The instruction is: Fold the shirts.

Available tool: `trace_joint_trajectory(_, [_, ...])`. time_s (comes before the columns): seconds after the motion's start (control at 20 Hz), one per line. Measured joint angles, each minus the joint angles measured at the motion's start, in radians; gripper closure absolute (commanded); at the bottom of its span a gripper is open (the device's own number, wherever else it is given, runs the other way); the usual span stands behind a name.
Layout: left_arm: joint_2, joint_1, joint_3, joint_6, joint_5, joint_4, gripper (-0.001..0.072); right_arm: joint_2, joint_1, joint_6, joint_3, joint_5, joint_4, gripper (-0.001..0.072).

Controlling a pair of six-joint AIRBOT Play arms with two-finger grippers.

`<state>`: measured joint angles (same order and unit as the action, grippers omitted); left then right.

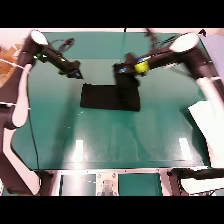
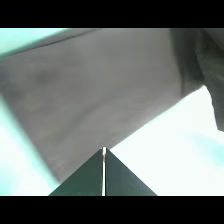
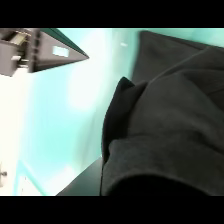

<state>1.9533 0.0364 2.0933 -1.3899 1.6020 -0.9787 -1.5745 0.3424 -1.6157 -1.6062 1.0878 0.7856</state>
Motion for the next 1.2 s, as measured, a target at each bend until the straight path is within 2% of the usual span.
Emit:
trace_joint_trajectory(0.05, [-0.011, -0.026, 0.002, -0.003, 0.003, -0.034, 0.0680, -0.048, 0.073, -0.010, 0.005, -0.101, -0.011, 0.0451])
trace_joint_trajectory(0.1, [-0.020, -0.051, 0.002, -0.009, 0.005, -0.073, 0.0680, -0.098, 0.137, -0.020, 0.007, -0.196, -0.028, 0.0201])
trace_joint_trajectory(0.15, [-0.027, -0.068, 0.001, -0.010, 0.007, -0.100, 0.0680, -0.148, 0.196, -0.022, 0.010, -0.282, -0.042, 0.0167])
trace_joint_trajectory(0.25, [-0.037, -0.095, -0.002, -0.009, 0.011, -0.154, 0.0680, -0.235, 0.280, -0.029, 0.013, -0.397, -0.061, 0.0168])
trace_joint_trajectory(0.35, [-0.042, -0.115, -0.003, -0.002, 0.013, -0.213, 0.0680, -0.269, 0.283, -0.032, 0.014, -0.422, -0.058, 0.0168])
trace_joint_trajectory(0.5, [-0.045, -0.124, -0.004, 0.016, 0.015, -0.253, 0.0680, -0.249, 0.177, -0.036, 0.015, -0.321, -0.021, 0.0168])
trace_joint_trajectory(0.85, [-0.047, -0.132, -0.004, 0.018, 0.029, -0.352, 0.0681, -0.149, -0.232, -0.030, 0.047, 0.057, 0.113, 0.0168])
trace_joint_trajectory(1.0, [-0.047, -0.130, -0.004, 0.000, 0.049, -0.386, 0.0681, -0.153, -0.315, 0.012, 0.138, 0.097, 0.116, 0.0168])
trace_joint_trajectory(1.2, [-0.047, -0.131, -0.004, -0.026, 0.060, -0.423, 0.0680, -0.220, -0.324, 0.108, 0.239, 0.061, -0.003, 0.0168])
